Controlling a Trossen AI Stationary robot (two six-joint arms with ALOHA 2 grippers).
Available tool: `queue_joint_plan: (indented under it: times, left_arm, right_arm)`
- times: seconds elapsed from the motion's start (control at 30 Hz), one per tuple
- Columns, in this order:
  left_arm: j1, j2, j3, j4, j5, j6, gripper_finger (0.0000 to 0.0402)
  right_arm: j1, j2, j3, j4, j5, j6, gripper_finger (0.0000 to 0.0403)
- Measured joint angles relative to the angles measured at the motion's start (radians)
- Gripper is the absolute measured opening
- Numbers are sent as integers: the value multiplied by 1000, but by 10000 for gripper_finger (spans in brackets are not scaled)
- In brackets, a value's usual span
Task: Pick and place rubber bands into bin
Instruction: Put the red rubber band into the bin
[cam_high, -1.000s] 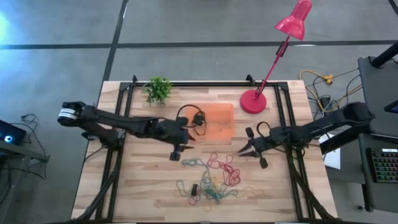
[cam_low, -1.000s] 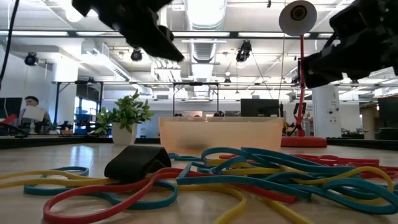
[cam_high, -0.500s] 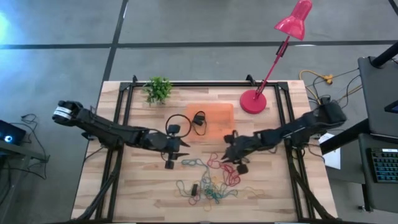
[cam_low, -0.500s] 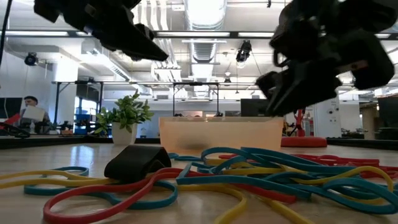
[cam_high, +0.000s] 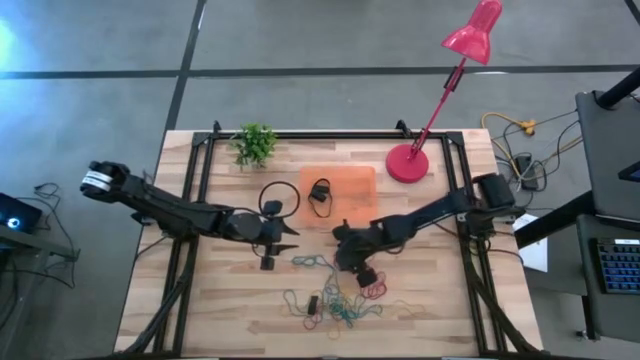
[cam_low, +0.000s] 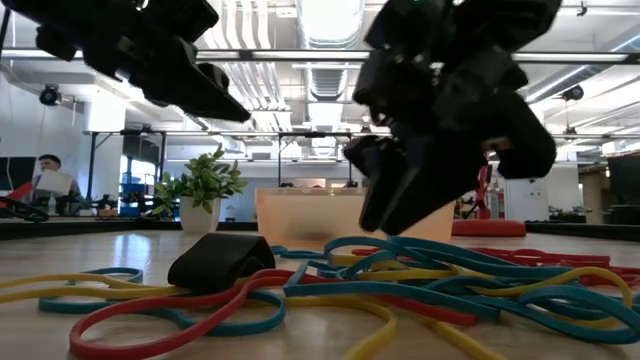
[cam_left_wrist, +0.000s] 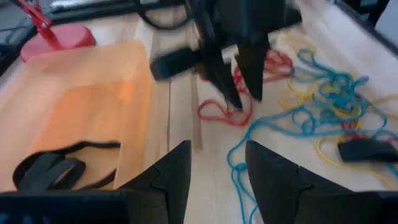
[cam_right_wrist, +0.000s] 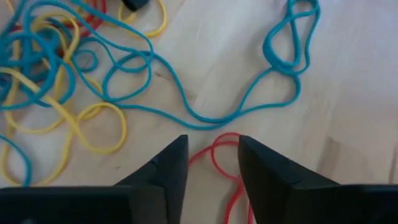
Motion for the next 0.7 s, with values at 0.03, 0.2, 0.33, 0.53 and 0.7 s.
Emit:
queue_joint_plan:
  times: [0.03,0.2,0.33,0.53,0.7]
  left_arm:
    - [-1,-9,-2,-4,0,-8,137]
    - [-15,-28,-7,-11,0,-16,137]
    - [-21,-29,-8,-10,1,-16,137]
    - [-20,-26,-12,-8,0,-12,137]
    - [-20,-26,-14,-8,0,-12,137]
  right_arm:
    - [0,12,17,-14,0,-7,139]
    - [-3,42,59,-23,-1,-18,168]
    - [-11,35,52,-29,1,-17,182]
    - [-20,45,26,-25,1,15,186]
    - [-34,58,24,-14,-3,43,180]
